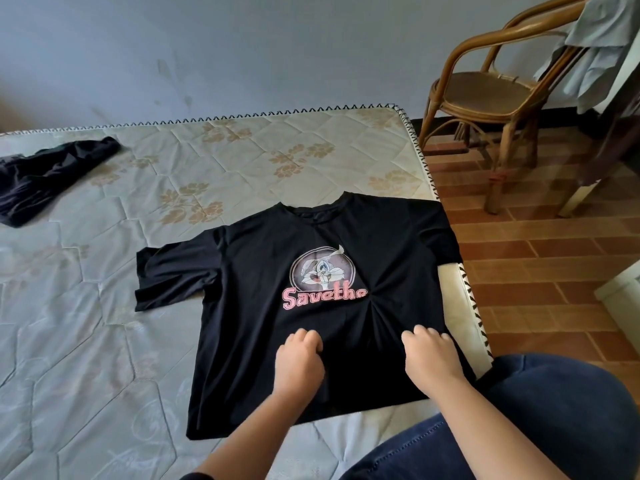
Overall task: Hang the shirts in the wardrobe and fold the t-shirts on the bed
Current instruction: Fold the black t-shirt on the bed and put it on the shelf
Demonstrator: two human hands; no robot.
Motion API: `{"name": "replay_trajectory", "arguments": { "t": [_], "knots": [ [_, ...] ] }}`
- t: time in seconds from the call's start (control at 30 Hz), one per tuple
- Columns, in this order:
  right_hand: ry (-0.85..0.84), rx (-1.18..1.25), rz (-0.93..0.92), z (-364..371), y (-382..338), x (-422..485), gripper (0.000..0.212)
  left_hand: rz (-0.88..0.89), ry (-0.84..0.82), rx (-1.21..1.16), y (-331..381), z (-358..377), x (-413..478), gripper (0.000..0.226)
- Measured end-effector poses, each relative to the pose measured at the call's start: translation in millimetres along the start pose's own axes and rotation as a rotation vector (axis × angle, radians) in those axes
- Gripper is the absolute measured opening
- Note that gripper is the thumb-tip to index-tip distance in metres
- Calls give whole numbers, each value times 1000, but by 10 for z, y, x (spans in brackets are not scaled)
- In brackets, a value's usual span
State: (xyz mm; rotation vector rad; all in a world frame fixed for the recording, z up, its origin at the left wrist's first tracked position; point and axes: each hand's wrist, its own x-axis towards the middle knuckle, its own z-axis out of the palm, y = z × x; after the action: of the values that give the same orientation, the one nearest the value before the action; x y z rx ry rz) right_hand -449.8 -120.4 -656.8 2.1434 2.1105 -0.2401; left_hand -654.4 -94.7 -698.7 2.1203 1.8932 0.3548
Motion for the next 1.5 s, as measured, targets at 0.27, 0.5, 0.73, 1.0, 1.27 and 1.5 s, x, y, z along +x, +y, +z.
{"name": "replay_trajectory", "arguments": {
  "t": [0.27,0.5,0.73,1.0,1.27,1.5],
  "knots": [
    [70,67,-162,144,-582,337,51,-244,181,-19,-901,-248,246,22],
    [-38,98,-236,17,-1095,706,23,-588,183,-83,-1847,-308,145,46],
    [-124,67,-348,-70,-1755,1186,36,-399,53,24,-2279,-369,358,74],
    [-46,189,-470,-57,-2515,1689,39,-393,124,54,-2357,-332,613,62],
    [-38,291,-658,45,-3352,1995,36,-380,241,79,-2392,-240,626,54],
    [3,247,-737,203,-3978,2048,34,-342,212,208,-2431,-187,633,58]
  ]
}}
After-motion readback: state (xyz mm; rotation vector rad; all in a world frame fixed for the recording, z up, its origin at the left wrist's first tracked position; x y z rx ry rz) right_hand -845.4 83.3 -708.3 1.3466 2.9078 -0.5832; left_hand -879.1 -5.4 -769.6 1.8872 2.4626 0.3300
